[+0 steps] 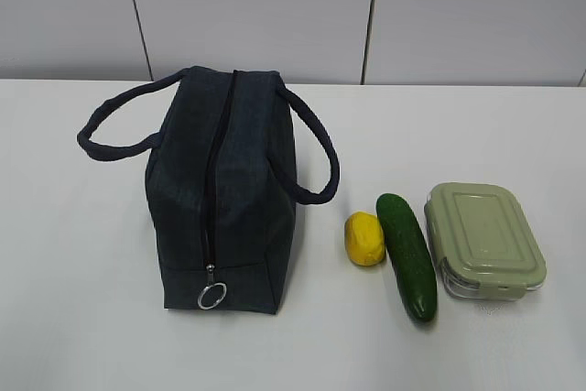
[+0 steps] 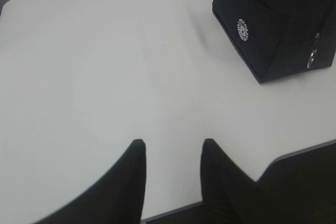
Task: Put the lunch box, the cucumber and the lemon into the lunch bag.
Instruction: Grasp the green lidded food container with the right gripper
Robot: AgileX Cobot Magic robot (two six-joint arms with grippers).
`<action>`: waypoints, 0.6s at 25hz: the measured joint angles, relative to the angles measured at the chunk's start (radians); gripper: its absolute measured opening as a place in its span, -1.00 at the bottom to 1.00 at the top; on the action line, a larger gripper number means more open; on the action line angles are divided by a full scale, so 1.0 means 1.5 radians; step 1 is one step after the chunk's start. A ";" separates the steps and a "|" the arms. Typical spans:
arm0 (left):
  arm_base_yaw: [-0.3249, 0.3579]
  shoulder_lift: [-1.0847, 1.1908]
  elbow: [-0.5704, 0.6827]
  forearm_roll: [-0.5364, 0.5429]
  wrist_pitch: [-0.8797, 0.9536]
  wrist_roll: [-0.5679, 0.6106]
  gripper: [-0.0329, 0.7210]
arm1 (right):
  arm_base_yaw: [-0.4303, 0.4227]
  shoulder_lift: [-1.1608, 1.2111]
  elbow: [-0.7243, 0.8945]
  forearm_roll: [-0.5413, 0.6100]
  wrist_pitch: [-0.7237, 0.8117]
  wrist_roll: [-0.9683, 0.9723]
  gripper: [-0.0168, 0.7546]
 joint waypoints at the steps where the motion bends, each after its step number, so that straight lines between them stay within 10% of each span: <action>1: 0.000 0.000 0.000 0.000 0.000 0.000 -0.28 | 0.000 0.020 -0.011 0.015 -0.001 -0.007 0.36; 15: 0.000 0.000 0.000 0.000 0.000 0.000 -0.28 | -0.092 0.229 -0.098 0.277 0.000 -0.168 0.26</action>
